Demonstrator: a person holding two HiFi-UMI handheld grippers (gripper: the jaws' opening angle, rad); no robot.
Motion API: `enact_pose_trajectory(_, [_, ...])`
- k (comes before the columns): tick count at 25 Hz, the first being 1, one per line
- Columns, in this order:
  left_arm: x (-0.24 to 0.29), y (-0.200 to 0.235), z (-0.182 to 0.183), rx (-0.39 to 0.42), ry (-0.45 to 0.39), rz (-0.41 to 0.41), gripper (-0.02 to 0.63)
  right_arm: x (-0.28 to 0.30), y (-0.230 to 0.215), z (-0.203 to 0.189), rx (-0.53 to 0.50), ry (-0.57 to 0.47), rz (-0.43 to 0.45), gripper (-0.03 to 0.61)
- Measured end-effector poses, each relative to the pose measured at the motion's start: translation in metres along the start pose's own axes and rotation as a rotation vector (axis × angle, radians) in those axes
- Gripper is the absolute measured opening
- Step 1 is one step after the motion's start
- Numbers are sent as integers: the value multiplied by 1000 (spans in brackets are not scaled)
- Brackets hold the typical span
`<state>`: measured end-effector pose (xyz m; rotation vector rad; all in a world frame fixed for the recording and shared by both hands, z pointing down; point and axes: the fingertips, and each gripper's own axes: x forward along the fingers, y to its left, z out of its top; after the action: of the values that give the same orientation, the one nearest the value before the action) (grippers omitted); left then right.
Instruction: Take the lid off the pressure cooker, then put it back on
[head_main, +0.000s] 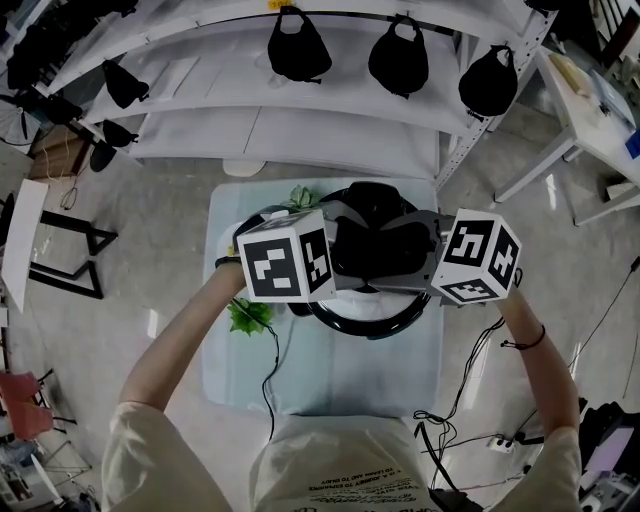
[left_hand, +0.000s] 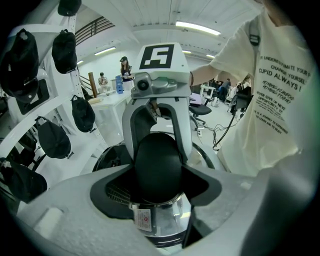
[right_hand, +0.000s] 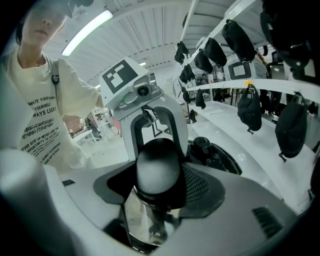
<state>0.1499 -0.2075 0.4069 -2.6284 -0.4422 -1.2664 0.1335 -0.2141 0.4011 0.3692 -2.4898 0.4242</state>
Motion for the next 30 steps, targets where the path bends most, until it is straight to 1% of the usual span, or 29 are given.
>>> enact_pose_trajectory(12, [1, 0, 0, 13, -27, 1, 285, 2, 0, -1, -5, -12, -1, 275])
enact_pose_trajectory(19, [-1, 0, 0, 9, -57, 54, 285, 1, 1, -1, -8, -21, -19, 275])
enact_pose_trajectory(25, [-5, 2, -3, -28, -88, 139, 285, -1, -3, -1, -25, -42, -92, 293])
enact_pose_trajectory(28, [-8, 2, -2, -37, -113, 217, 285, -4, -3, 0, -36, -59, -140, 298])
enact_pose_trajectory(30, [-11, 2, -2, -38, -136, 283, 286, -5, -2, 0, -43, -80, -173, 298])
